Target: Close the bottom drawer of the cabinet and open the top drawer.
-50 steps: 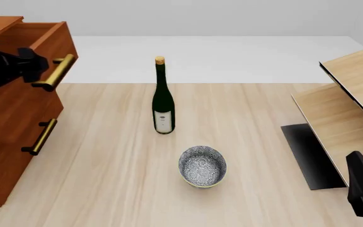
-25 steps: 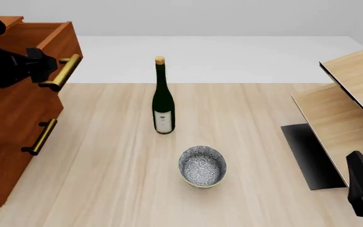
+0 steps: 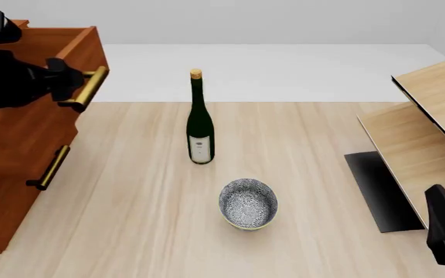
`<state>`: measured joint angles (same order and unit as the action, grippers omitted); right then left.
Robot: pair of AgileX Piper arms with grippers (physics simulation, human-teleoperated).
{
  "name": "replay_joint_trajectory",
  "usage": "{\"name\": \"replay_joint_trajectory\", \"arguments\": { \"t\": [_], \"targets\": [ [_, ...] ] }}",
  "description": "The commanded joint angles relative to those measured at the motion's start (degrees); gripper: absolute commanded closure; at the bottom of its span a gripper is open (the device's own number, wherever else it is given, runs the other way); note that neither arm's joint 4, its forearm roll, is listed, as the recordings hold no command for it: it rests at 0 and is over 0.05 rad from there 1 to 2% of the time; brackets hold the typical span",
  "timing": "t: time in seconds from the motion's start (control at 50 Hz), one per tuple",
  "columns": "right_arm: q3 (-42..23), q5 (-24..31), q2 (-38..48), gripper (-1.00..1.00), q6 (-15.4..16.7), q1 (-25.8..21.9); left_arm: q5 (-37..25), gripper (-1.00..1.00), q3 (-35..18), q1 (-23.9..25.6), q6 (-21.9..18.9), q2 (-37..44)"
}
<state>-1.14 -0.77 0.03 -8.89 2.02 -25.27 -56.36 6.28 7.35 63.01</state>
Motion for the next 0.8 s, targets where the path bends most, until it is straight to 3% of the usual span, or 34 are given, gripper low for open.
{"name": "replay_joint_trajectory", "arguments": {
  "t": [0.02,0.8],
  "targets": [
    [0.0,0.0,0.0,-1.0,-0.1,0.0,-0.2,-1.0,-0.3,1.4,0.7,0.3],
    [0.1,-0.1,0.0,-1.0,-0.2,0.1,-0.6,-1.0,-0.7,6.0,2.3,-0.3]
  ]
}}
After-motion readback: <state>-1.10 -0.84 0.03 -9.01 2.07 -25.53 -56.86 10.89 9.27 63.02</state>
